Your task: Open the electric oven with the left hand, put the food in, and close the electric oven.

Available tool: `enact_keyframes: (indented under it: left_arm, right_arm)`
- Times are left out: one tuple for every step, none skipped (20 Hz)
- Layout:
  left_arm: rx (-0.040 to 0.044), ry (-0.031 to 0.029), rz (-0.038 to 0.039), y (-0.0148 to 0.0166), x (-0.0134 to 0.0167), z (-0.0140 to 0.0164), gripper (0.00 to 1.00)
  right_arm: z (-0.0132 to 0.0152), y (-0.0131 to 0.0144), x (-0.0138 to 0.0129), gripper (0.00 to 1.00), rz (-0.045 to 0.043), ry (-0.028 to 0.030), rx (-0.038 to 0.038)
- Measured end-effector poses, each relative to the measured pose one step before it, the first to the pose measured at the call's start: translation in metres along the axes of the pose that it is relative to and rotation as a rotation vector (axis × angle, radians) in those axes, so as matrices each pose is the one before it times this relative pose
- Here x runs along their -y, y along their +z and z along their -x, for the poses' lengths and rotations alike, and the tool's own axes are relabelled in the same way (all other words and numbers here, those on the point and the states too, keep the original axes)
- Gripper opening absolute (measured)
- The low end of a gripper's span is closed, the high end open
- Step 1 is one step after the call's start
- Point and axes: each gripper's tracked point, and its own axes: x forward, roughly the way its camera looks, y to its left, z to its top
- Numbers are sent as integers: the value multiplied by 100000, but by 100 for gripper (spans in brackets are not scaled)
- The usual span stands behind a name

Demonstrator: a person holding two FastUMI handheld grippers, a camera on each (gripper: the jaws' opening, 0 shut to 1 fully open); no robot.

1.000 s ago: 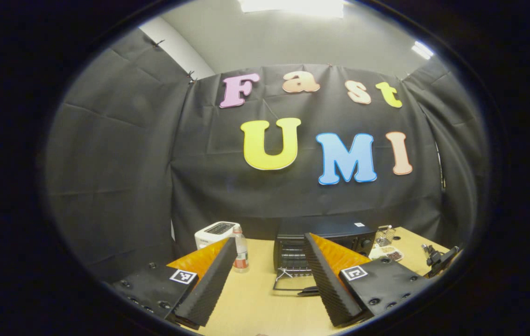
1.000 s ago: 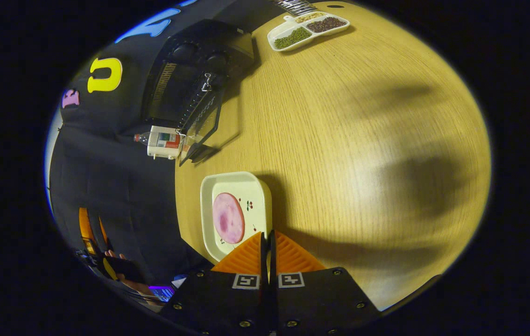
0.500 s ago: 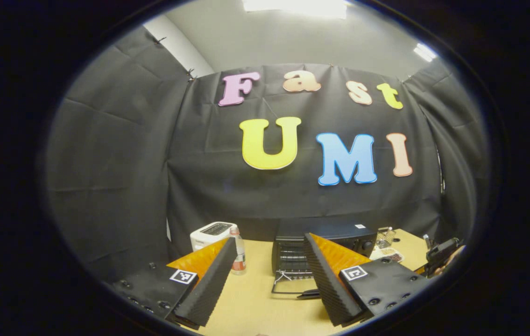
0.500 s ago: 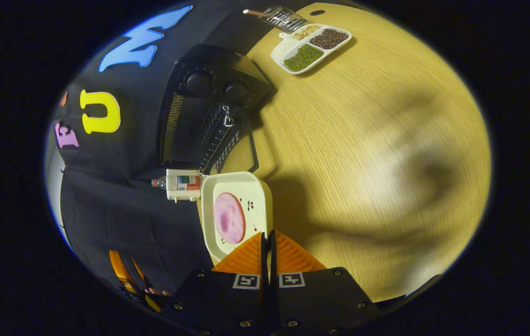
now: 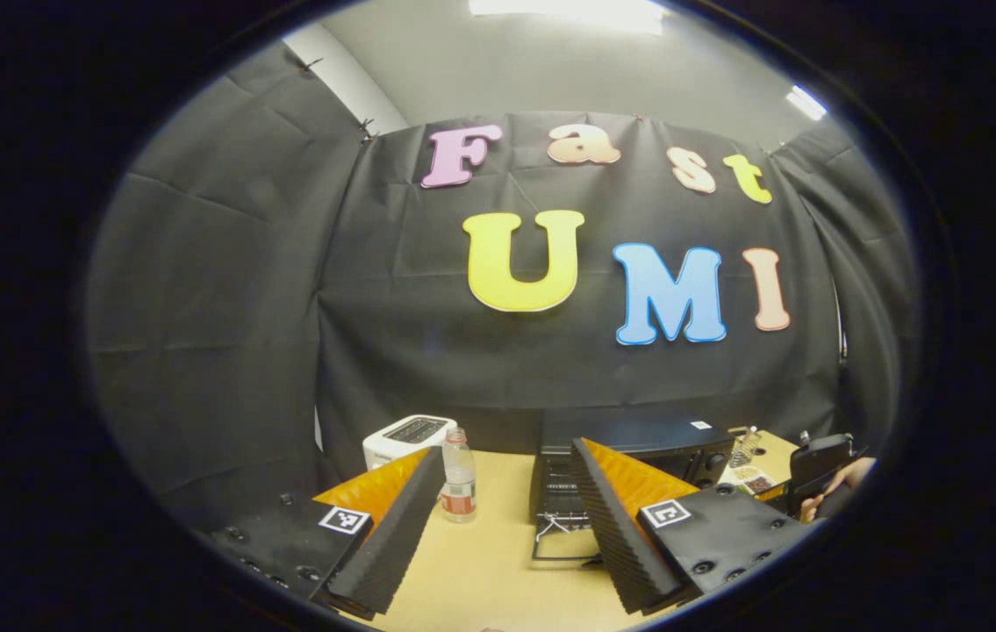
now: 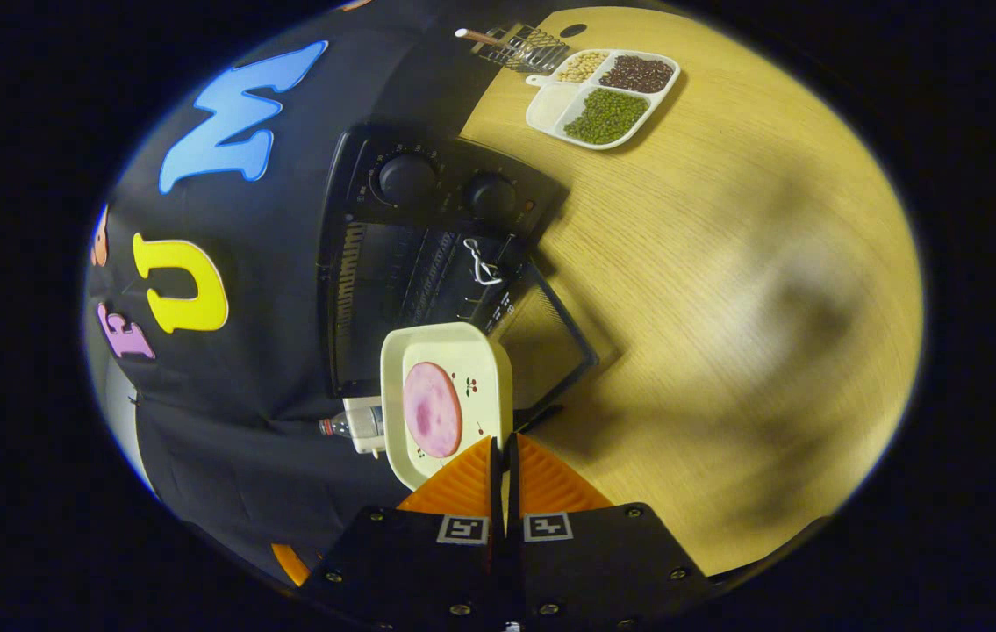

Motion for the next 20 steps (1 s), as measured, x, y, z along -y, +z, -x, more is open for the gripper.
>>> enact_keyframes:
  left_arm:
    - [170,-134,-178,33,-429,-438,93]
    - [47,25,-427,-91,-583,-315,95]
    - [-141,311,-593,-32,-665,-357,98]
    - [-201,379,-472,-169,-696,-242,100]
    - [-228,487,-270,-65,-667,-313,100]
    - [-67,455,-124,-2,-666,-311,100]
    - [74,806,-146,77,-724,-265,100]
    - [-39,808,-140,-108,-803,-161,91]
    - [-375,917,-214,-146,-771,-106,100]
    - [-50,870,-174,-237,-575,-11,100]
    - [-95,918,-250,-48,-678,-77,96]
    - [-280,1083,-259,-239,-582,-47,96]
    - [-353,1042,-169,8,-608,130,96]
    - [-367,1041,-66,-167,-568,34,100]
    - [-243,839,13,-67,-494,157,100]
    - [-257,798,-190,-158,-367,66,97]
    - [-244,967,-423,6,-485,155,97]
    - [-90,843,-396,-125,-383,56,94]
    - [-54,697,-106,-61,-363,142,91]
    - [-252,332,66,-81,-110,56,91]
  right_arm:
    - [-663,102,-432,1,-2419,-102,1903]
    - [-782,153,-663,1,-2159,510,2351]
    - [-609,160,-435,1,-2268,63,2253]
    - [-929,125,-557,1,-2572,912,1995]
    - [-718,27,-557,1,-2759,839,1147]
    - [-614,70,-599,1,-3004,645,1757]
    - [-704,119,-519,1,-2641,713,1790]
    - [-665,106,-394,1,-2284,58,1861]
    - [-601,111,-328,1,-2001,205,1383]
    - [-592,209,-398,1,-1990,-112,1871]
    - [-646,145,-377,1,-2017,516,1576]
    - [-532,197,-497,1,-2203,711,1731]
    - [-667,239,-579,1,-2103,1836,1602]
    - [-374,368,-629,1,-2021,1616,1980]
    - [-419,272,-172,6,-1090,-696,1834]
    - [-481,183,22,6,-754,-504,1620]
    - [-267,203,-419,6,-1342,1459,780]
    - [-406,-111,-262,6,-1483,450,446]
    - [-328,110,-229,6,-932,454,545]
    - [-300,50,-218,6,-446,829,1132]
